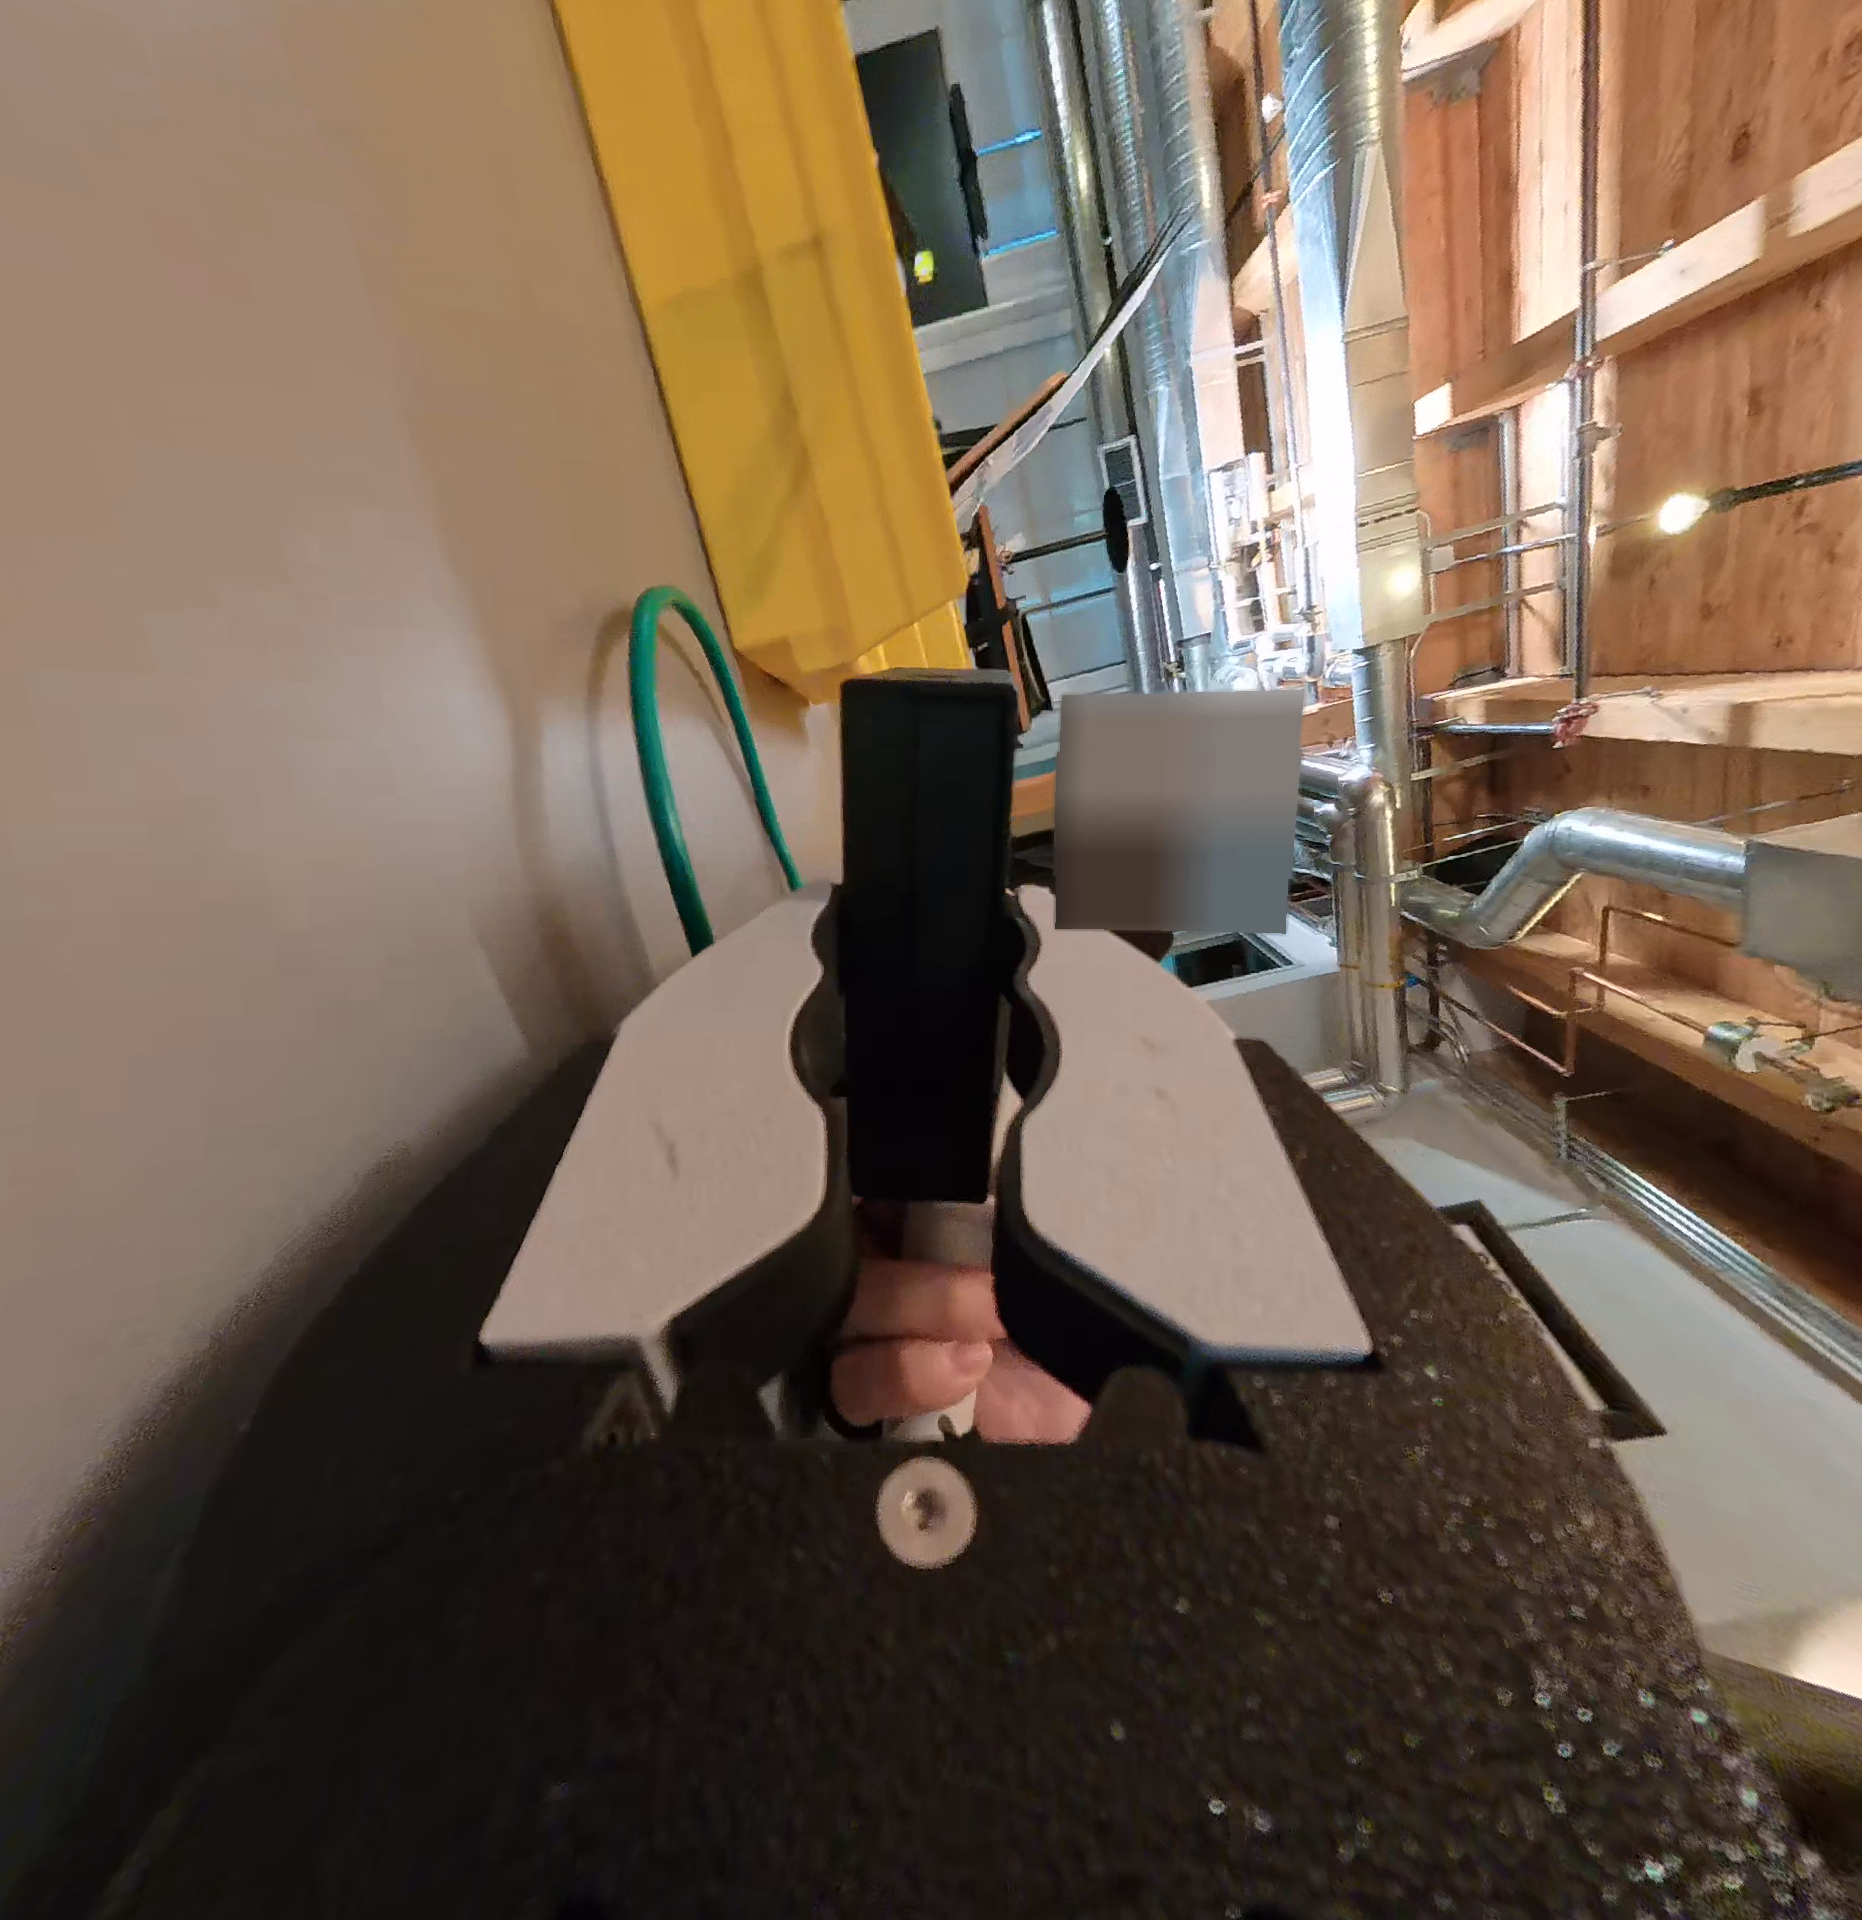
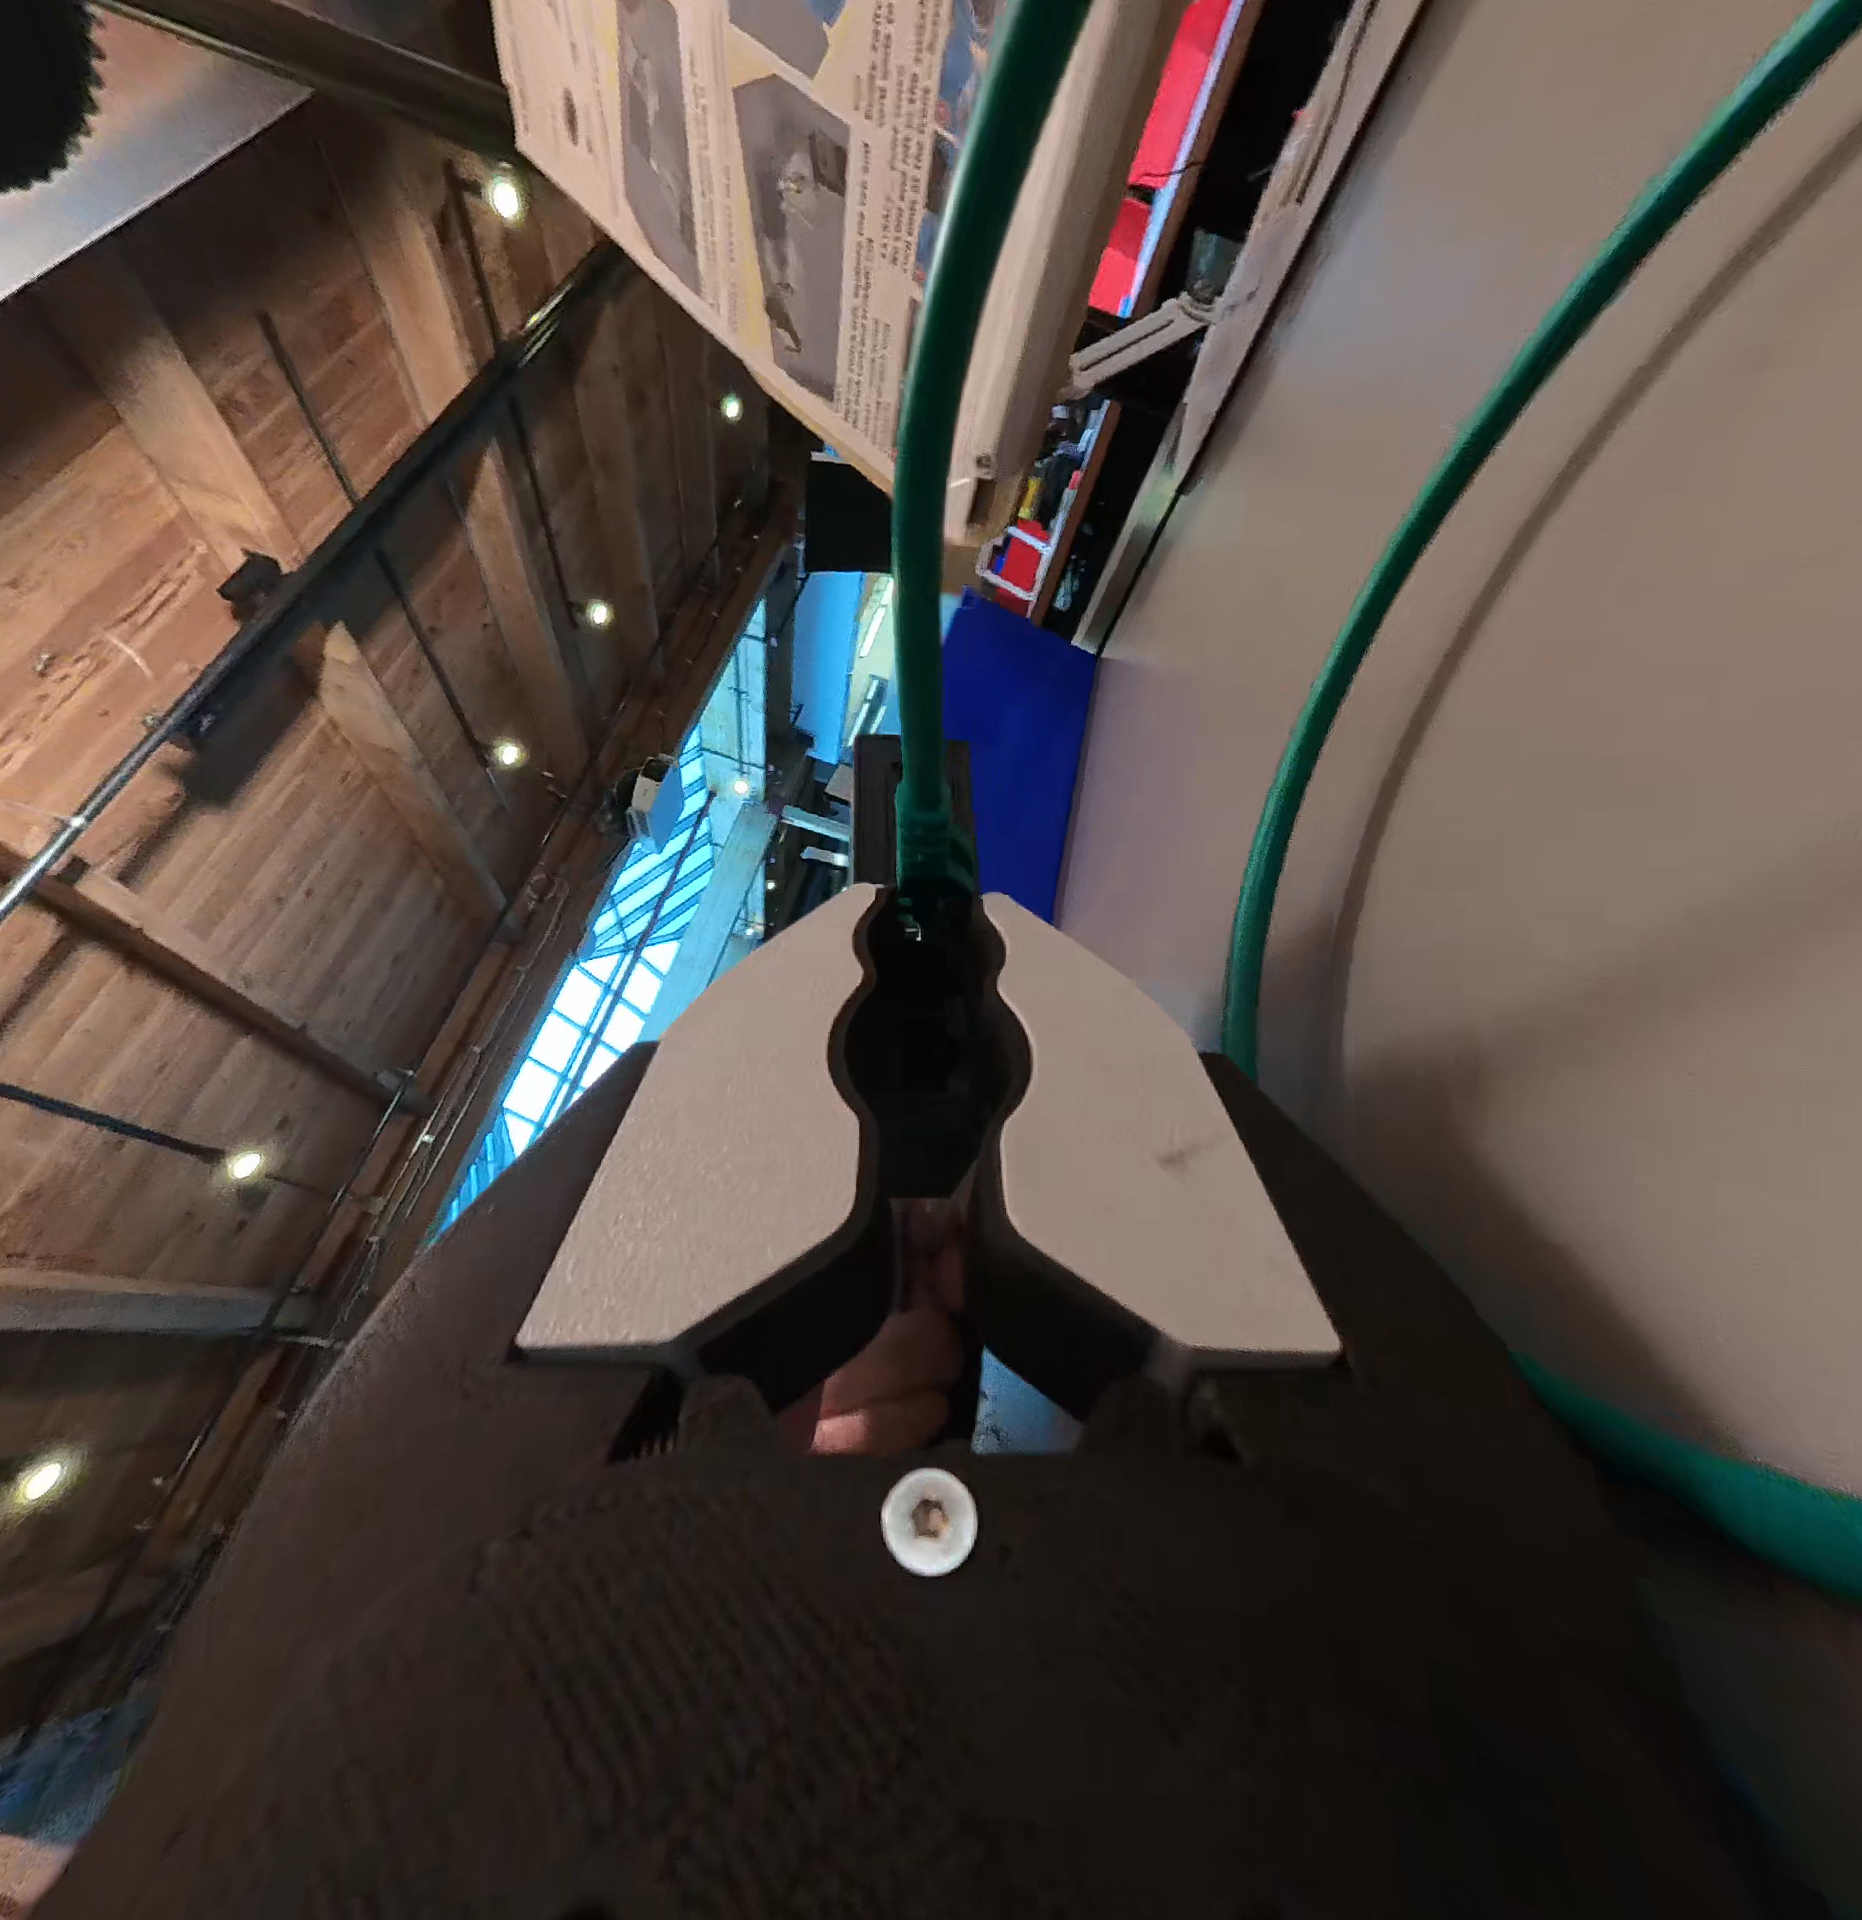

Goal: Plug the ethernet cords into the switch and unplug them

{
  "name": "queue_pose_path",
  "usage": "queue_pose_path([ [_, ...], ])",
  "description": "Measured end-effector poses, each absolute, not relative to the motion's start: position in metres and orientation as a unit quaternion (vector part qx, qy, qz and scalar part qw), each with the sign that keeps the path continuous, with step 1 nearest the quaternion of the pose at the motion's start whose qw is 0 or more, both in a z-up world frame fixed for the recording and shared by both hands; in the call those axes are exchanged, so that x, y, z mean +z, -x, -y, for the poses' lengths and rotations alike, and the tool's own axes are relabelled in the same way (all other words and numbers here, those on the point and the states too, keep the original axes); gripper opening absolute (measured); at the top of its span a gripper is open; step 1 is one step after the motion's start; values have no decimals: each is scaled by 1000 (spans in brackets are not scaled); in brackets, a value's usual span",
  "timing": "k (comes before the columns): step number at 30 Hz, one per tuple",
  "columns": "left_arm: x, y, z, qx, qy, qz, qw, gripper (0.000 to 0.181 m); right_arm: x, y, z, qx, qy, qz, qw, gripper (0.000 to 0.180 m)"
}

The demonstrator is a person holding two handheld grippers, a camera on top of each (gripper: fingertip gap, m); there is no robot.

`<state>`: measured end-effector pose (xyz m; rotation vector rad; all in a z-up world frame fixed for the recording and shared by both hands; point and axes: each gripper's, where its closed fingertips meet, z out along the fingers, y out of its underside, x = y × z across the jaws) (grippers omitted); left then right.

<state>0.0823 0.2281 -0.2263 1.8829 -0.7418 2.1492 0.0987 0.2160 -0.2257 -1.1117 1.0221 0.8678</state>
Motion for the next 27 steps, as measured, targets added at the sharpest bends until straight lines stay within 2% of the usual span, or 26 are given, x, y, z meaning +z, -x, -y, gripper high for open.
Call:
queue_pose_path([
  [7,-218,-85,-235,752,-615,233,38,26,-219,-101,-223,375,525,-401,651,13],
  [11,-212,-84,-241,745,-611,265,-26,26,-218,-97,-224,348,563,-372,651,10],
  [17,-207,-83,-233,771,-587,241,48,27,-206,-100,-221,344,565,-355,660,10],
  [27,-202,-82,-229,790,-563,230,79,26,-197,-100,-217,358,530,-380,669,7],
])
